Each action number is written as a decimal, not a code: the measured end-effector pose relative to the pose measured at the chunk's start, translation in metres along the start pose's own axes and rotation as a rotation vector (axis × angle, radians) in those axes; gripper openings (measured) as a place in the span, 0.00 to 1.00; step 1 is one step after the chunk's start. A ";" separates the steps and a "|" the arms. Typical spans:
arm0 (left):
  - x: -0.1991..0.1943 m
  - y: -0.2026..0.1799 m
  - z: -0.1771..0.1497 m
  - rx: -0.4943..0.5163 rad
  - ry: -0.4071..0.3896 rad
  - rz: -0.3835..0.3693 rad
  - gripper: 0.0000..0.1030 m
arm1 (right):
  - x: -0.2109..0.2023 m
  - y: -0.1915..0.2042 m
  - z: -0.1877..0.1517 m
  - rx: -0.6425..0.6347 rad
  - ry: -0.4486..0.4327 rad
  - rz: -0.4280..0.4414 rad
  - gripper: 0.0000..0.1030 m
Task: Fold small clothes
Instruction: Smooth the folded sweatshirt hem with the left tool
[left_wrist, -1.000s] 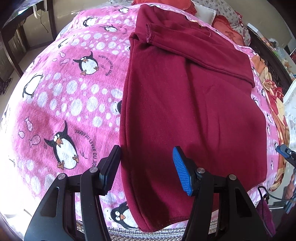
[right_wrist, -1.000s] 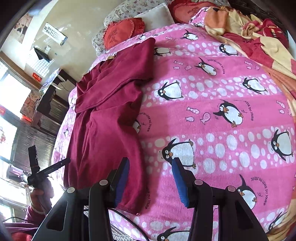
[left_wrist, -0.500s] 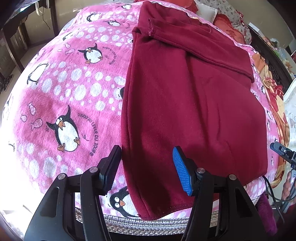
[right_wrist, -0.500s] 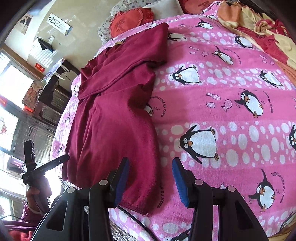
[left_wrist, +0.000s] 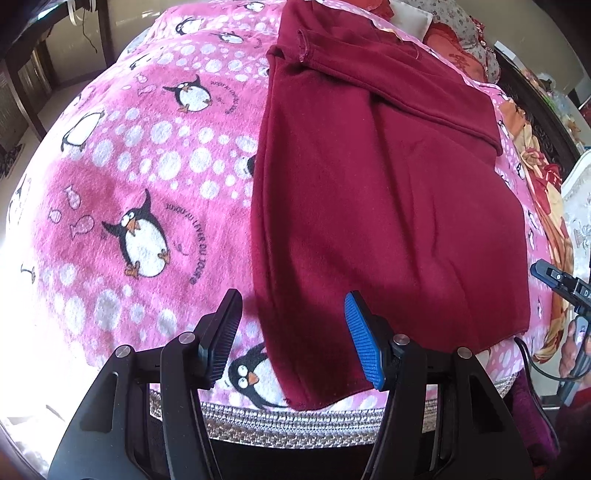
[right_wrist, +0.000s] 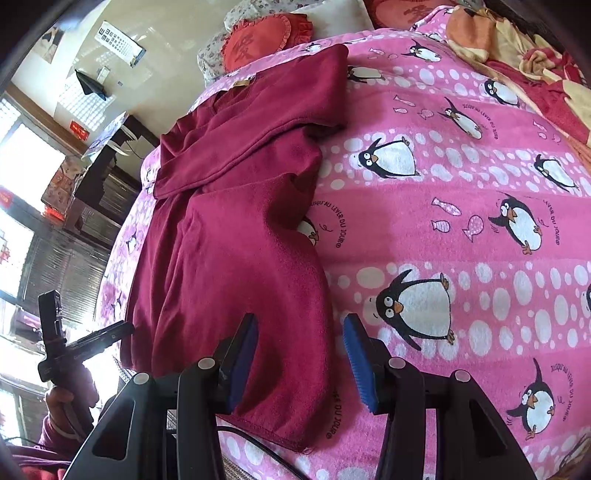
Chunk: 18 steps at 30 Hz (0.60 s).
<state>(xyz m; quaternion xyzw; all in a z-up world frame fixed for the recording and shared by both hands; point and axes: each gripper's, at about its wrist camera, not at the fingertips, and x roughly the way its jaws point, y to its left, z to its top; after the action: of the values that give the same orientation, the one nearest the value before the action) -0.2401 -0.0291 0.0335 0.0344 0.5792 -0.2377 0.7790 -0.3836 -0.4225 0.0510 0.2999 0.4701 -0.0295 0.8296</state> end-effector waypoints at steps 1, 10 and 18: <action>-0.001 0.004 -0.002 -0.016 0.008 -0.010 0.56 | -0.001 -0.002 -0.001 0.004 0.000 -0.004 0.44; 0.003 0.008 -0.016 -0.063 0.045 -0.100 0.56 | -0.004 -0.034 -0.014 0.088 0.011 0.018 0.45; 0.013 -0.001 -0.008 -0.089 0.039 -0.155 0.71 | -0.002 -0.030 -0.021 0.054 0.006 0.053 0.47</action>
<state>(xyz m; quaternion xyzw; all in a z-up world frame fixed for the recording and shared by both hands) -0.2443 -0.0320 0.0190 -0.0406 0.6051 -0.2703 0.7478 -0.4107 -0.4365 0.0306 0.3345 0.4636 -0.0192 0.8203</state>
